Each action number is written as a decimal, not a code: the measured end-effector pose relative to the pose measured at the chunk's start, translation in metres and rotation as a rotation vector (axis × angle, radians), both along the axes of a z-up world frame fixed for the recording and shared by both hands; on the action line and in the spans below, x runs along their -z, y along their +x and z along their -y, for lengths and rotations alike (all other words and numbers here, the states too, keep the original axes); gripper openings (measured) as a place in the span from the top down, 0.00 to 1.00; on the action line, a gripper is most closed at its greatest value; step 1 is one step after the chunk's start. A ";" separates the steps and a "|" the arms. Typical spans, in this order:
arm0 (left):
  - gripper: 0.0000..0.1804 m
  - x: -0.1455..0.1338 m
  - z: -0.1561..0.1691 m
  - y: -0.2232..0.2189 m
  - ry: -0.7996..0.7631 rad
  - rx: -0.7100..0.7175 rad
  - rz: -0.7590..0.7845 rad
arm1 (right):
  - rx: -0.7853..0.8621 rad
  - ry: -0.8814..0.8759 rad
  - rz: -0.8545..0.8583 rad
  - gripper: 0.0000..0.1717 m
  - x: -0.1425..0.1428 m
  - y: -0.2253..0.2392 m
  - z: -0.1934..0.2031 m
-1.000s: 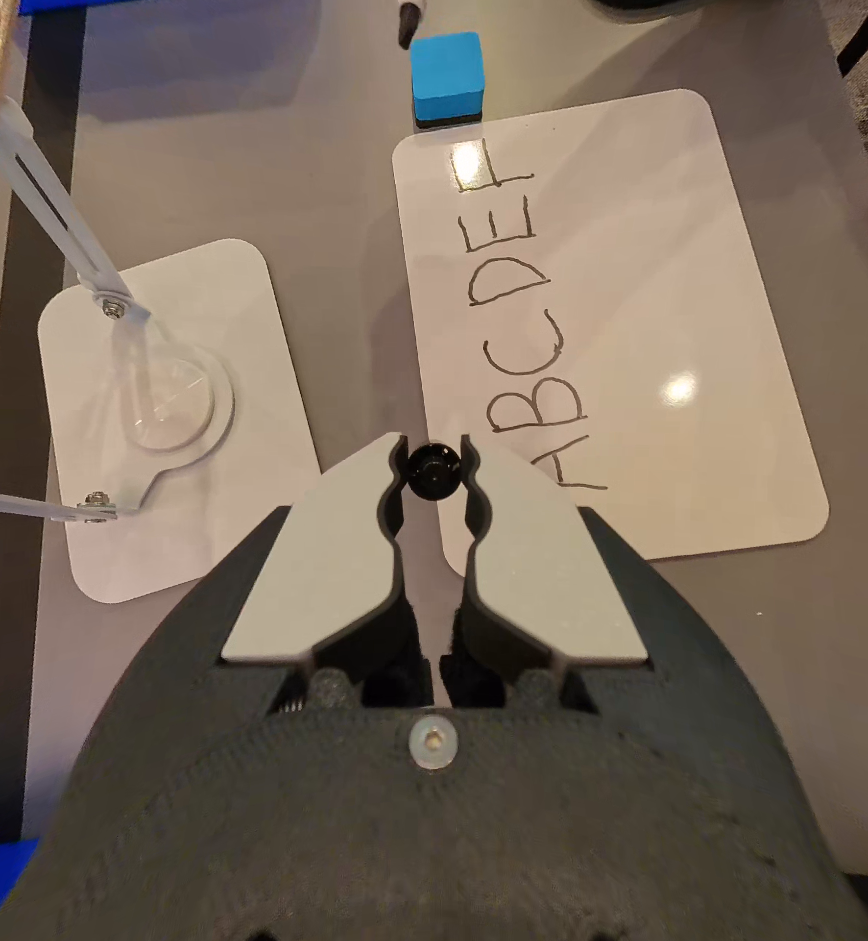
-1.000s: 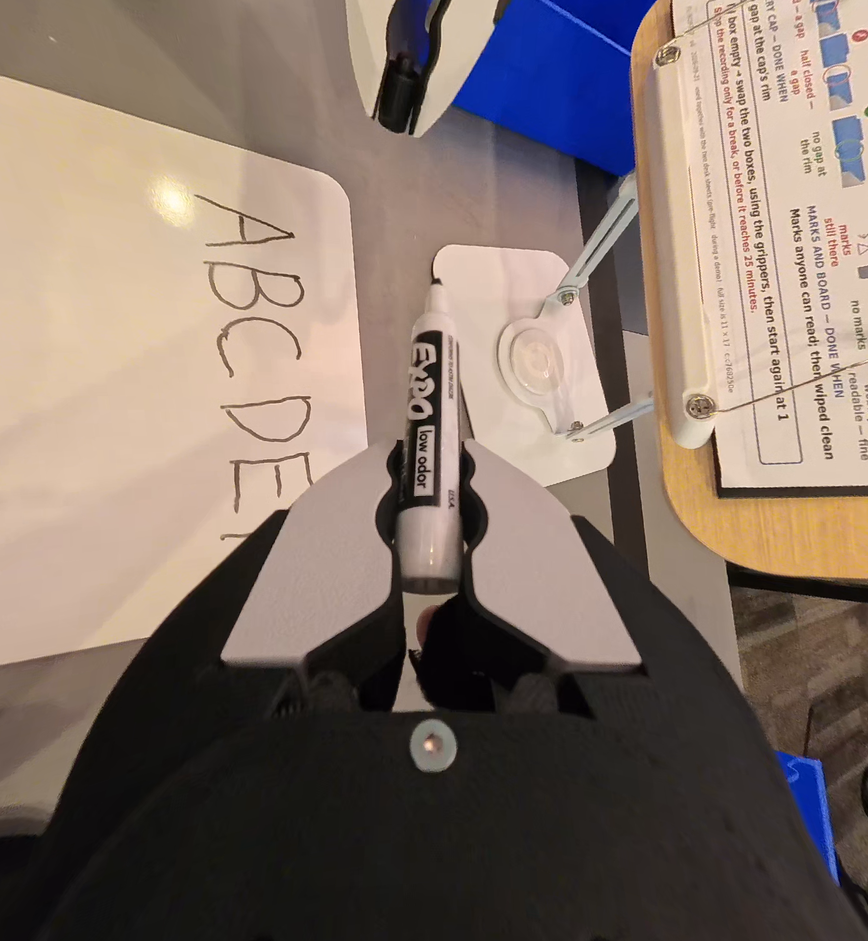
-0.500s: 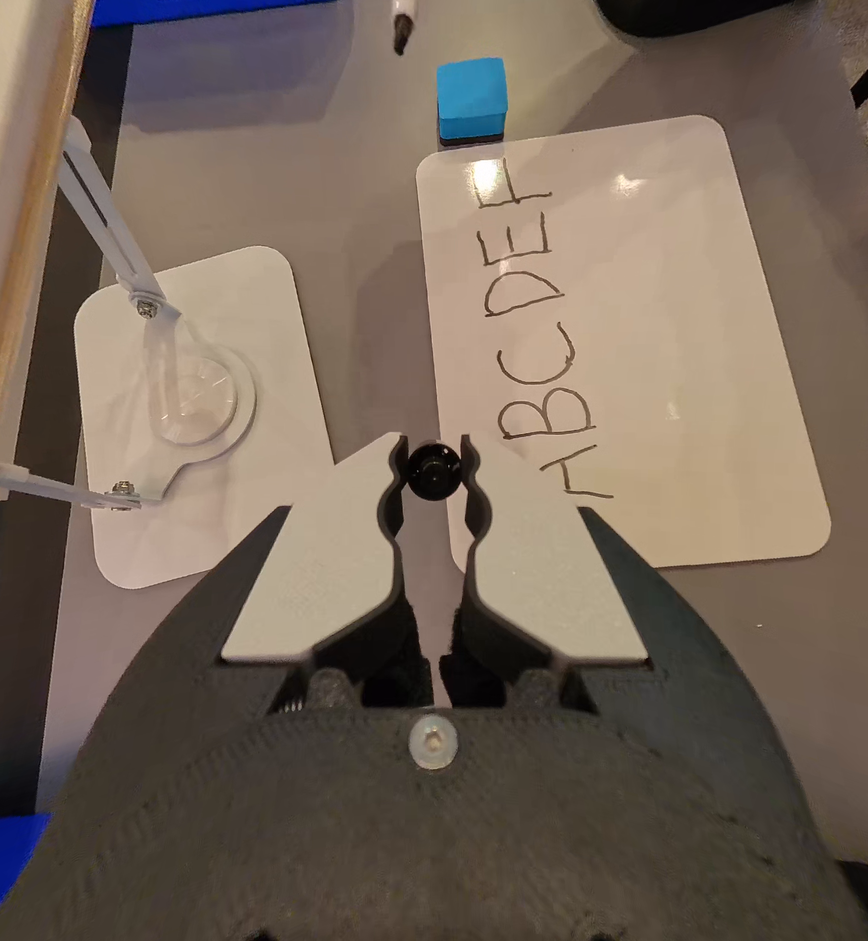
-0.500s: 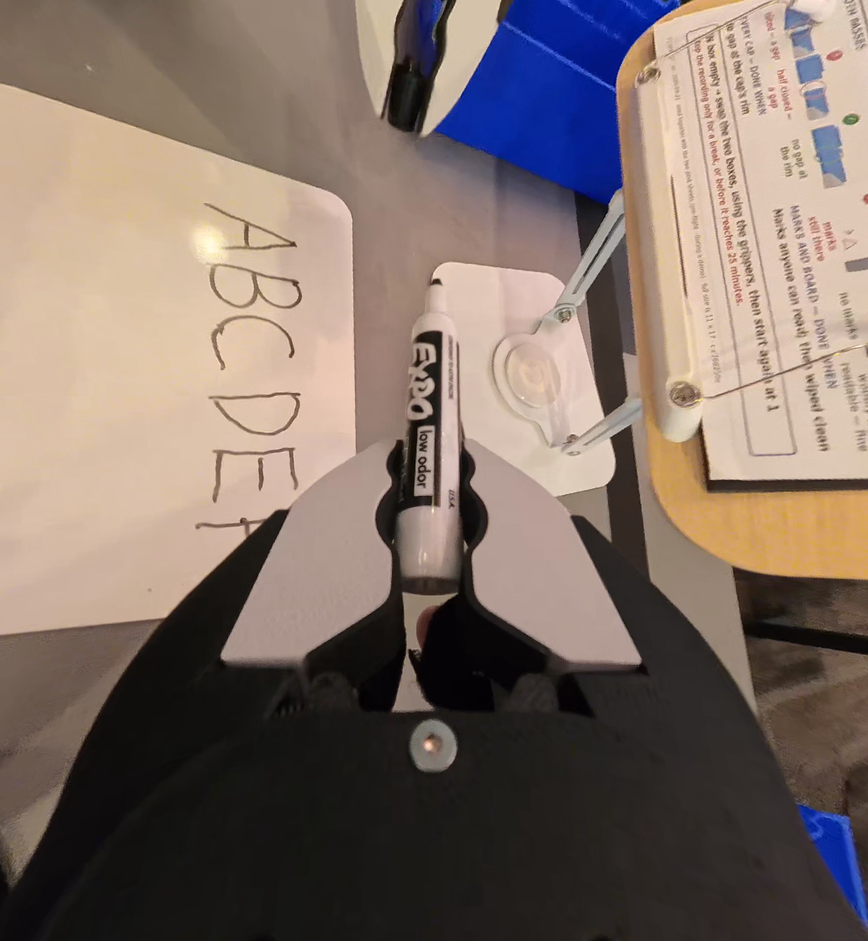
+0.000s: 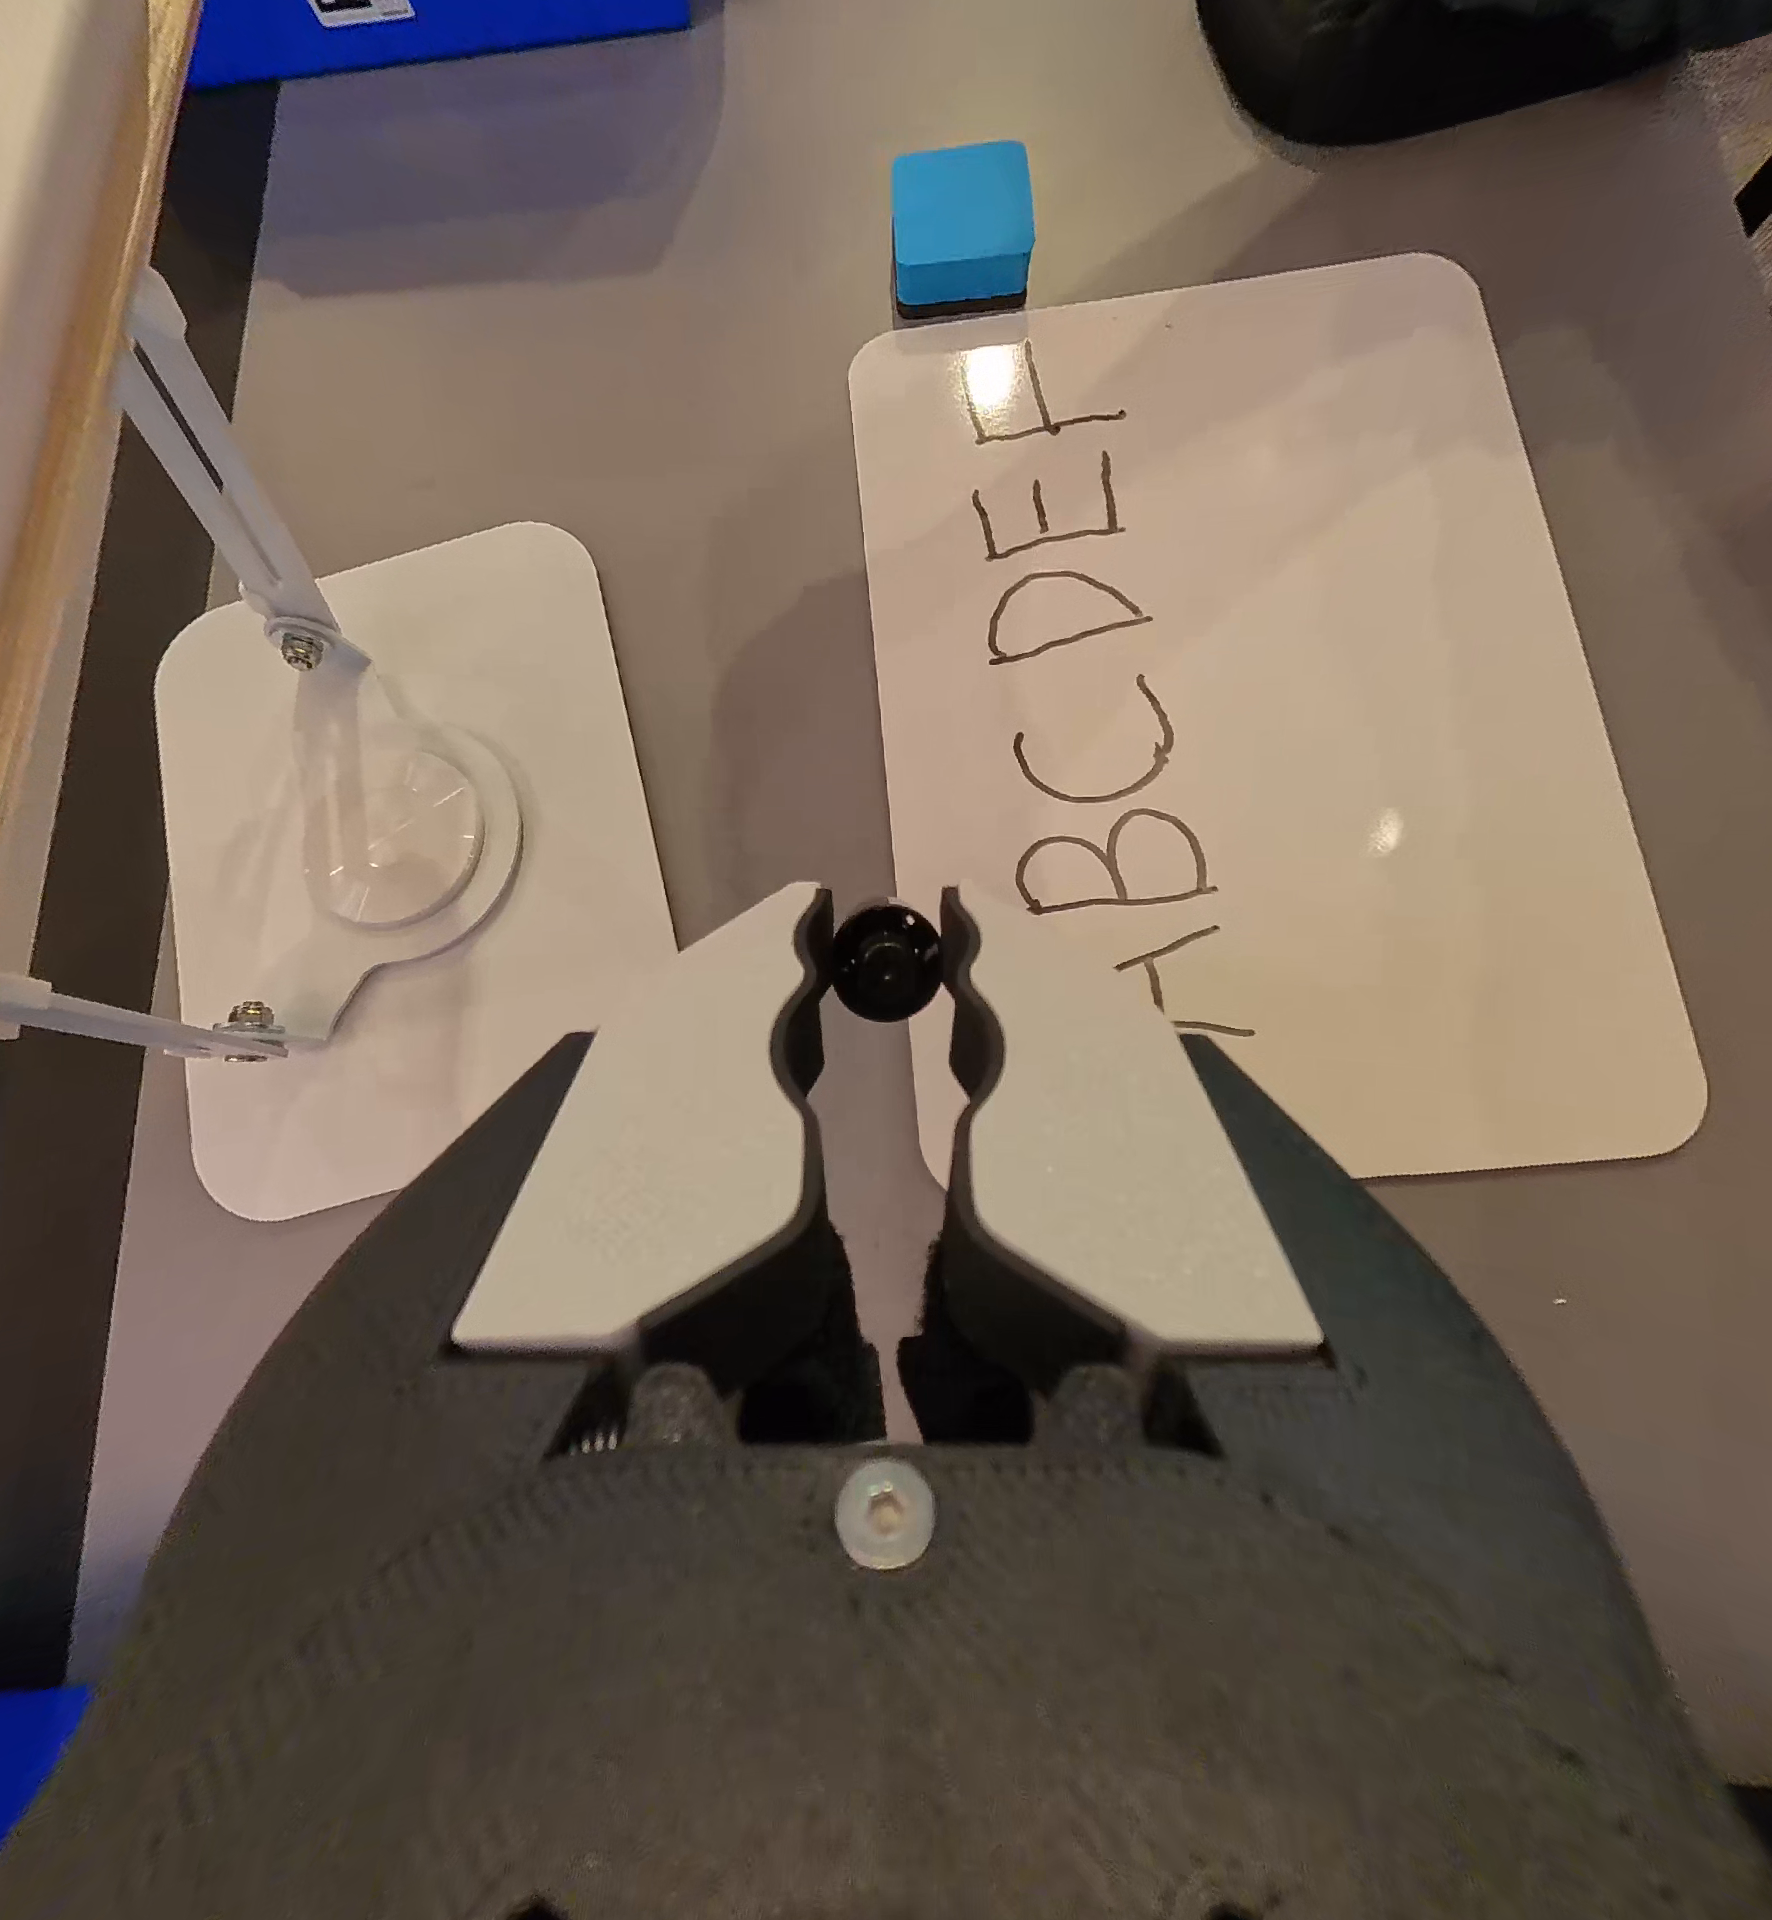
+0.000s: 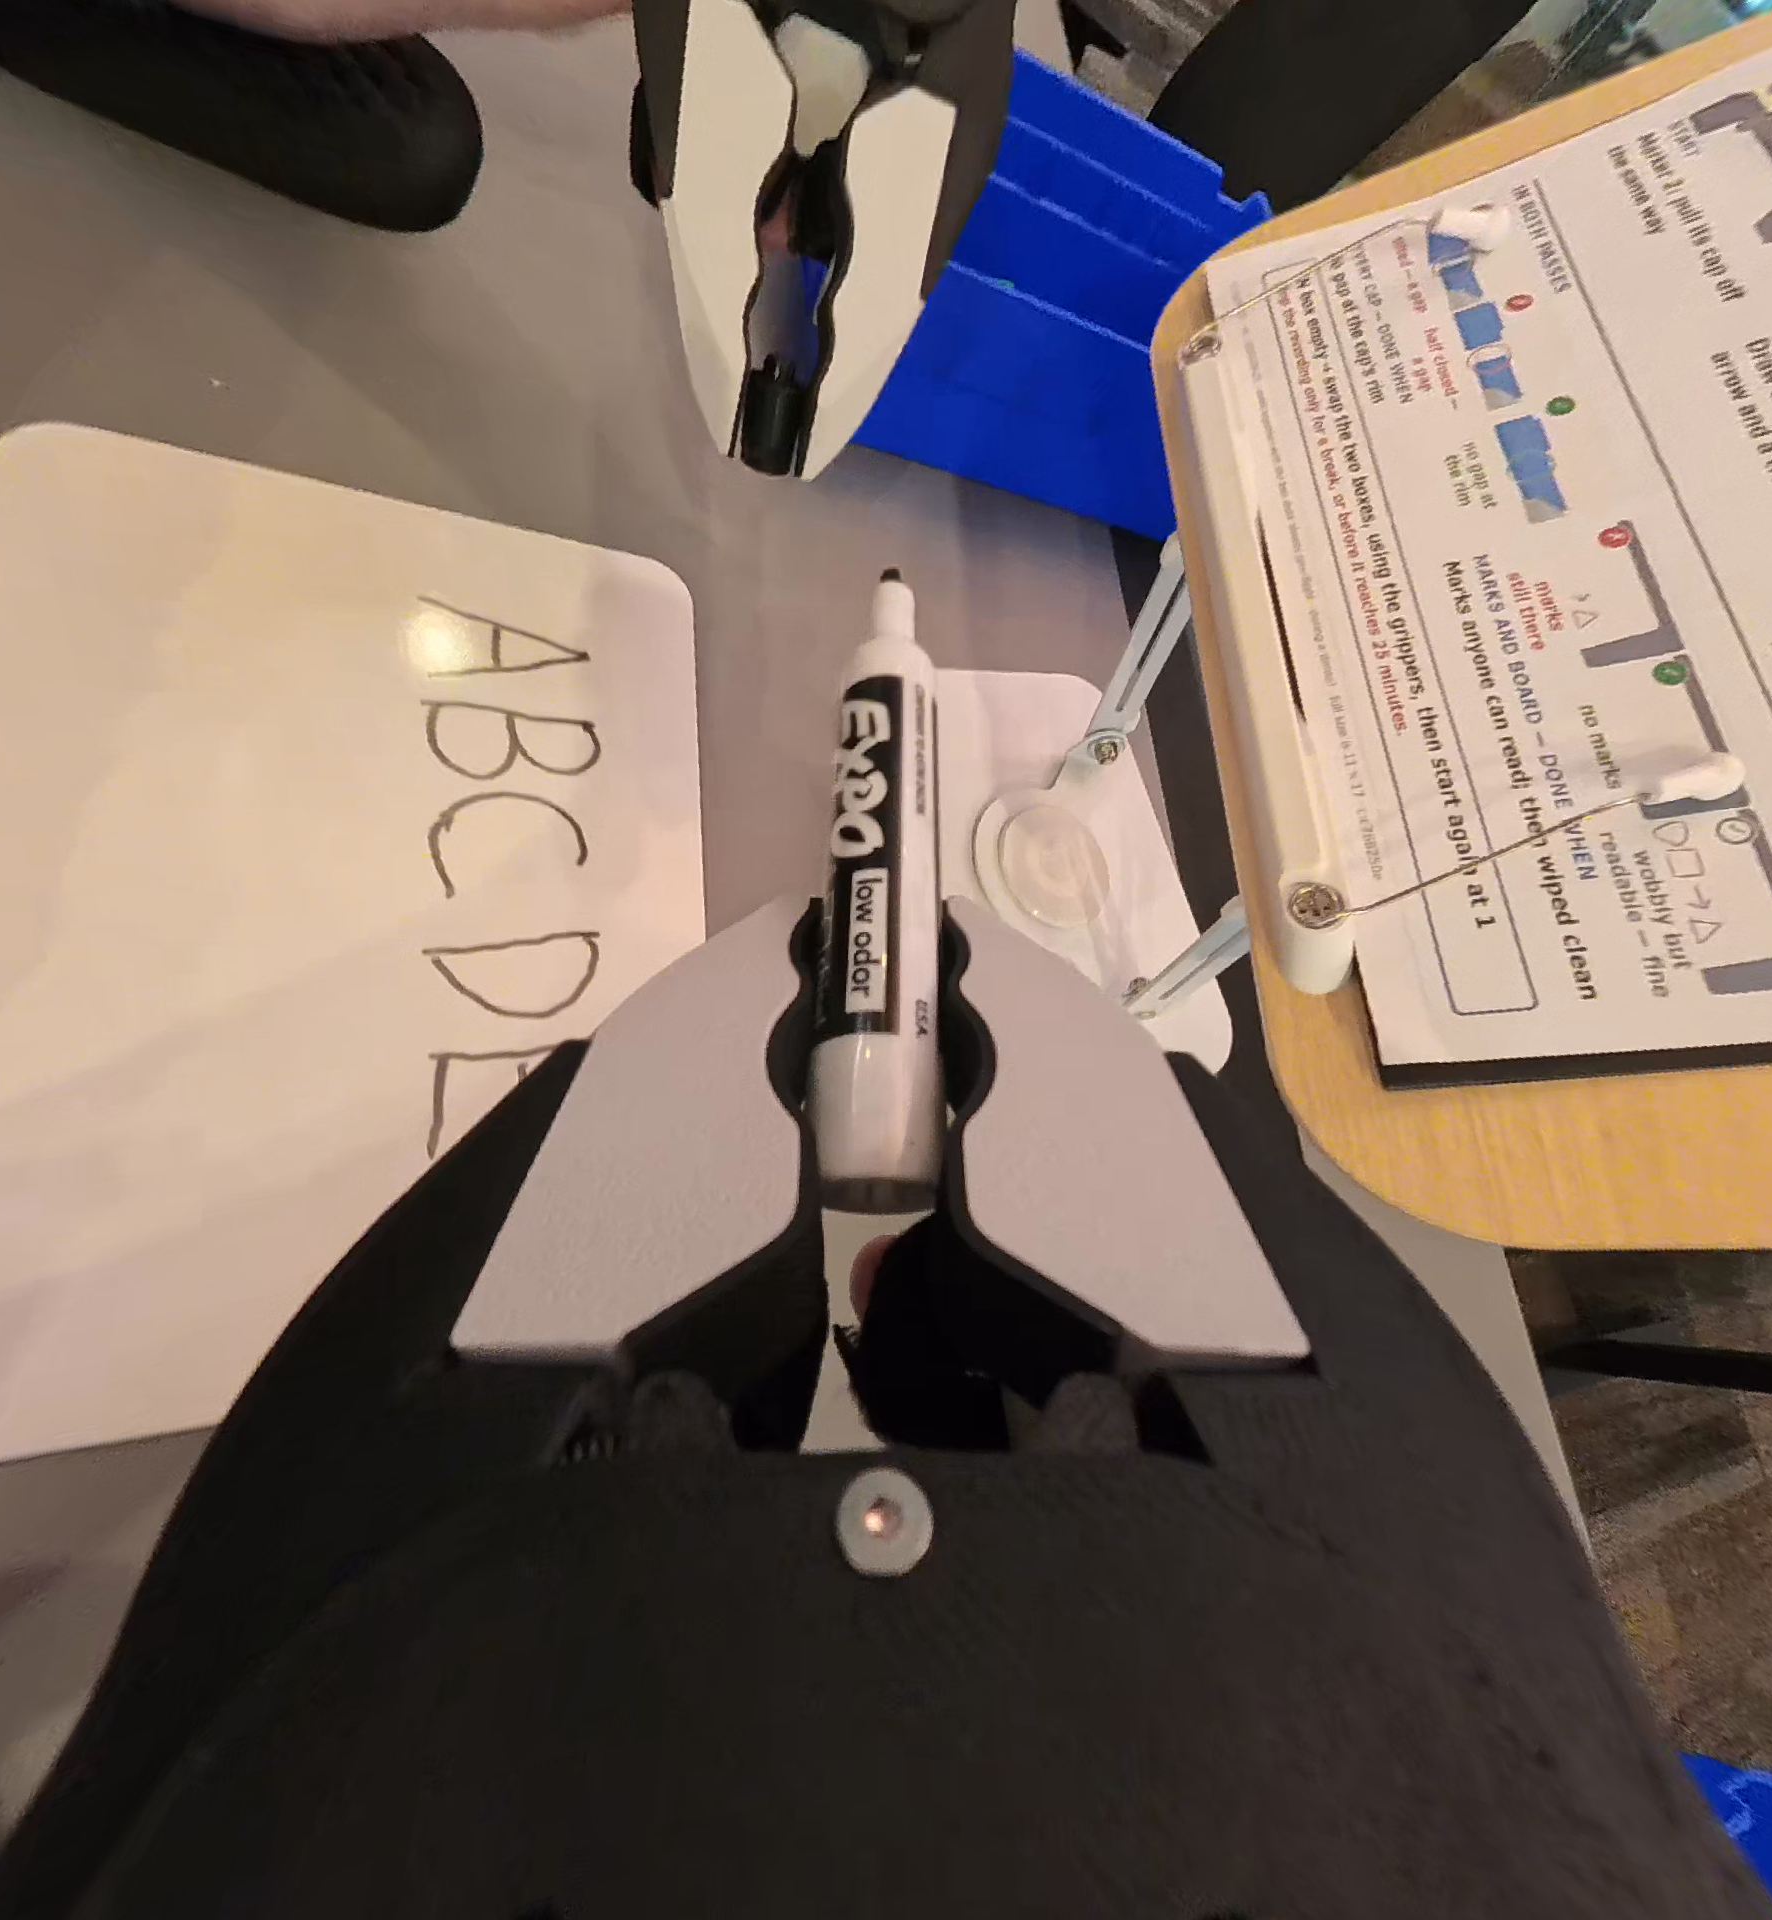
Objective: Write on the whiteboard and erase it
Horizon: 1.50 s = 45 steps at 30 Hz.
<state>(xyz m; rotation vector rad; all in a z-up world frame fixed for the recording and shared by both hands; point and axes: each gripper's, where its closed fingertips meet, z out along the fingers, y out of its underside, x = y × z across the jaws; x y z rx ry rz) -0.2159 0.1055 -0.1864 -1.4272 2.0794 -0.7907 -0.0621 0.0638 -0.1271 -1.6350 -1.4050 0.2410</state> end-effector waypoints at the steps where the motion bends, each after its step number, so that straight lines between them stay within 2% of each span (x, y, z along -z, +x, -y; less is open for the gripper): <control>1: 0.89 -0.001 0.000 0.000 0.004 -0.001 0.005 | 0.001 0.004 -0.014 0.88 -0.003 -0.002 0.000; 10: 0.89 -0.017 0.004 0.006 0.006 -0.005 0.086 | -0.013 0.012 -0.031 0.88 -0.003 -0.027 -0.001; 16: 0.89 -0.019 0.001 0.009 -0.005 -0.013 0.115 | 0.001 -0.006 -0.033 0.88 0.004 -0.019 -0.005; 45: 0.89 -0.022 0.002 0.026 -0.064 -0.015 0.226 | -0.014 0.006 -0.026 0.88 0.003 -0.018 -0.002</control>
